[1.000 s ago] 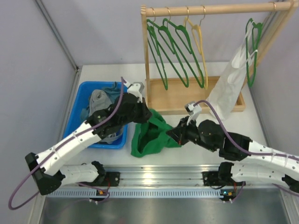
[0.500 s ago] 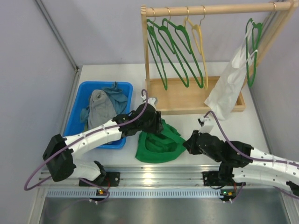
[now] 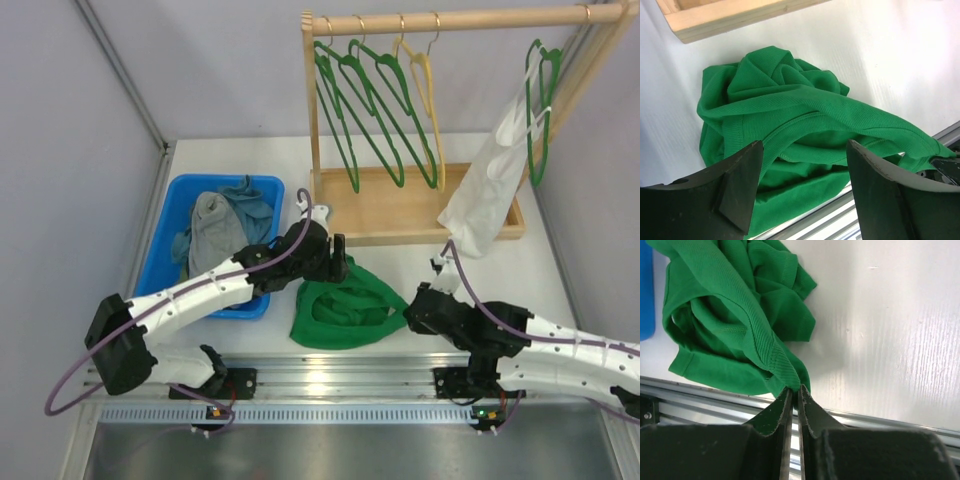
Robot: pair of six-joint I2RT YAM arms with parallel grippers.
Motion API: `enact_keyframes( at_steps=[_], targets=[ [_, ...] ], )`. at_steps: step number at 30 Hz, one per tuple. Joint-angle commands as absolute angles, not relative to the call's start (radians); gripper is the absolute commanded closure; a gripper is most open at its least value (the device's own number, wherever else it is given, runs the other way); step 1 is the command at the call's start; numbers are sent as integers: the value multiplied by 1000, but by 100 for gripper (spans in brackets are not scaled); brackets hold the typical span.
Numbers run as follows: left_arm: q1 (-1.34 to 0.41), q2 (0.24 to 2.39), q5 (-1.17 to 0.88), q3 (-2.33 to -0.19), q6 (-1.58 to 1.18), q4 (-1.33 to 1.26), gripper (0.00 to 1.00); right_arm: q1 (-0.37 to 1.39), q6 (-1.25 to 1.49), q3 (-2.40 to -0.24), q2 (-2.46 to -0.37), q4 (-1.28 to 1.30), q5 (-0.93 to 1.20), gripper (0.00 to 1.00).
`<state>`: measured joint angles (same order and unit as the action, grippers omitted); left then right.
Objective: Place the tank top on the hanger
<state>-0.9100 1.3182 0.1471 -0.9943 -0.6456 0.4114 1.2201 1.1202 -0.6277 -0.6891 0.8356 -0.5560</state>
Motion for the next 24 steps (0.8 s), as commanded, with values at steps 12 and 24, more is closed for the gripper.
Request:
enact_keyframes(
  at_steps=[12, 24],
  targets=[
    [-904, 1134, 189, -974, -595, 454, 27, 1209, 1047, -785, -672, 917, -661, 25],
    [-905, 1060, 196, -1012, -580, 517, 28, 1209, 534, -1357, -803, 791, -719, 28]
  ],
)
